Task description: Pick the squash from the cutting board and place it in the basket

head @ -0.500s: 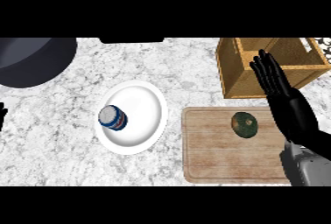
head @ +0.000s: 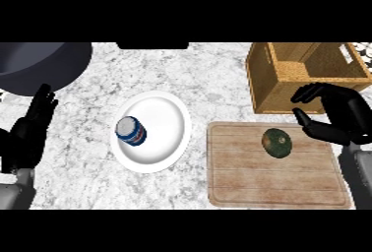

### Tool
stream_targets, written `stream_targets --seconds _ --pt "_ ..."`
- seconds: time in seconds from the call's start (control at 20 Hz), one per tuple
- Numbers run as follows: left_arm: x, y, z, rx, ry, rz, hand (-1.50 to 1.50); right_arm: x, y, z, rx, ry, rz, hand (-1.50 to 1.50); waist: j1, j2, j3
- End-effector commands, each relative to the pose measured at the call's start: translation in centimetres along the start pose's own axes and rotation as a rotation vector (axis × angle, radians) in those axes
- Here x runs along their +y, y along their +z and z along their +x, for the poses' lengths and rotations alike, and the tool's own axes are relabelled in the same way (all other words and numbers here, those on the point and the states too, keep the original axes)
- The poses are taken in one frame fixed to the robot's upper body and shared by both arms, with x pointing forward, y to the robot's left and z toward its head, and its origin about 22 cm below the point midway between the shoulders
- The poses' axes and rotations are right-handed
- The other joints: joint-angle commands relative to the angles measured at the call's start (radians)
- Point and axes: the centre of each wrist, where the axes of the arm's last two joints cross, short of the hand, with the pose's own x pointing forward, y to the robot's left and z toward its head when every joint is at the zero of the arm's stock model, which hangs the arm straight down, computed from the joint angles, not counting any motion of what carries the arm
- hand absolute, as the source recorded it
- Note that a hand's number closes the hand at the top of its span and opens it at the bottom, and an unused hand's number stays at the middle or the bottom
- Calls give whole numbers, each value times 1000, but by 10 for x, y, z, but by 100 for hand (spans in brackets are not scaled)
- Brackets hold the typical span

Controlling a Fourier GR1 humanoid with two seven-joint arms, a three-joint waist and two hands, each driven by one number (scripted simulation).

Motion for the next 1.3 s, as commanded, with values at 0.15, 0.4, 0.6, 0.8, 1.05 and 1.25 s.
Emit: stream_targets --seconds 0.15,0.4,0.6,0.8,1.05,1.25 --pt "-27 -15 10 44 42 -39 0 27 4 -33 69 315 -246 -150 0 -9 -4" --pt "-29 -13 10 52 31 -14 0 -34 -16 34 196 525 -346 -150 -18 -19 -6" --pt "-21 -15 12 58 20 -16 0 -47 -10 55 441 713 -56 -150 -19 -20 -8" --pt "-25 -15 17 47 45 -23 0 -58 -11 75 669 802 241 -150 -17 -22 -9" --pt "-23 -13 20 45 38 -22 0 -65 -27 125 710 743 365 -150 -10 -20 -6" --pt "-38 -13 14 56 38 -33 0 -74 -1 125 738 704 354 -150 -8 -17 -5"
